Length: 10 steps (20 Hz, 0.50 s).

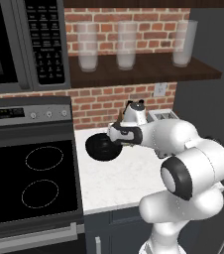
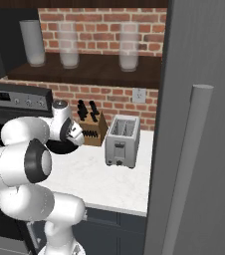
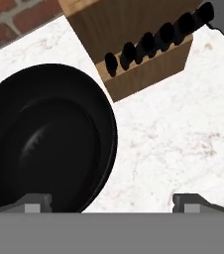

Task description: Pick up the bowls on the counter and stack them on top of one another in the open cabinet. Place the smaller bowl on top of the larger bowl.

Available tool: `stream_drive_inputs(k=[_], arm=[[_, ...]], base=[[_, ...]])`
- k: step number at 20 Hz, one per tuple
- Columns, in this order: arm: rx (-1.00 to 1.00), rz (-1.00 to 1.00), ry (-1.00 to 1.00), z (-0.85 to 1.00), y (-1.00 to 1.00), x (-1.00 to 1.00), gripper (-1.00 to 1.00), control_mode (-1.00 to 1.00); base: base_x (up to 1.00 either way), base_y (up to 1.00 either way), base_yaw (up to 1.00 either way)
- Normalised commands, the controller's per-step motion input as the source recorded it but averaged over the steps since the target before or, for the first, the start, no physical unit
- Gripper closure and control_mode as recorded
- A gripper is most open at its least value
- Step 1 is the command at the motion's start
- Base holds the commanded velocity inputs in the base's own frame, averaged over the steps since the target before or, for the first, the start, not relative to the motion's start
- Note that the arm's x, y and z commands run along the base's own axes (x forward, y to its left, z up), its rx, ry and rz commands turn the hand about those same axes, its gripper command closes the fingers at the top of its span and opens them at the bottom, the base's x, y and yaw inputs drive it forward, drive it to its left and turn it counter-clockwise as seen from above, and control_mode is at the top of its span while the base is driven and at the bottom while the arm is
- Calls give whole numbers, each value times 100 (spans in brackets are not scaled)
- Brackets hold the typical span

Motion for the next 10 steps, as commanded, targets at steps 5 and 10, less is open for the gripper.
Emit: stream_drive_inputs(k=[5, 10], arm=[[0, 0, 5, -5, -4, -4, -100, -100], [0, 0, 4, -1, 0, 16, -100, -100]], base=[[0, 0, 0], [0, 0, 0]])
